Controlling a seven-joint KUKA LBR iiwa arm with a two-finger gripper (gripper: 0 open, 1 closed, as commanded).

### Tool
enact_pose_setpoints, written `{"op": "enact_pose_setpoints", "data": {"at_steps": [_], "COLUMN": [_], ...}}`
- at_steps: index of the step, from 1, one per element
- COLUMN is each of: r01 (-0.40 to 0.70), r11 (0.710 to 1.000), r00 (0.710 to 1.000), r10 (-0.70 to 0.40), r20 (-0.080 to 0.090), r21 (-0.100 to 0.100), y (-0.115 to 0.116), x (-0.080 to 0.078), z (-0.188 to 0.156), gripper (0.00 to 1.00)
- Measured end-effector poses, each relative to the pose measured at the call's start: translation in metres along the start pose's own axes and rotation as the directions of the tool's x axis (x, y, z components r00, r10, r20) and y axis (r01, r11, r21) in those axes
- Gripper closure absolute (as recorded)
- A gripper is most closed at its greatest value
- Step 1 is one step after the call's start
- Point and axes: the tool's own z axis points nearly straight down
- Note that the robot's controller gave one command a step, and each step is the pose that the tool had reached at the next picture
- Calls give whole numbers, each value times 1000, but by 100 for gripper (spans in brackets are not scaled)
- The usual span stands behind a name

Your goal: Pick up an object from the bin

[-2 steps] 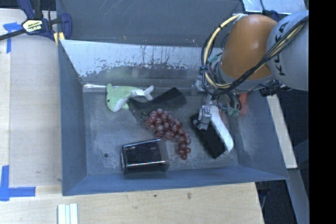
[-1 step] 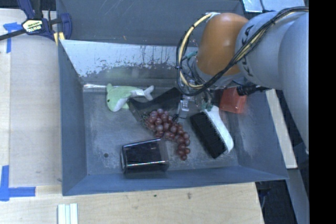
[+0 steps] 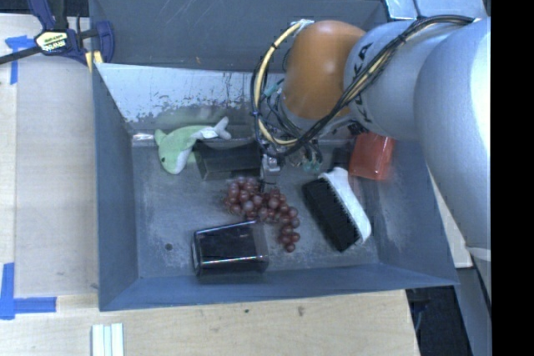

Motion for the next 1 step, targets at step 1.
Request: {"op": "enact_pose_setpoints", "data": {"at_steps": [1], "r01": [1], "r11": [1000], "r00": [1000], "r10": [-1], "r20": [0], "r21": [0], "y": [0], "x": [0], "z": [0], "gripper": [100]}}
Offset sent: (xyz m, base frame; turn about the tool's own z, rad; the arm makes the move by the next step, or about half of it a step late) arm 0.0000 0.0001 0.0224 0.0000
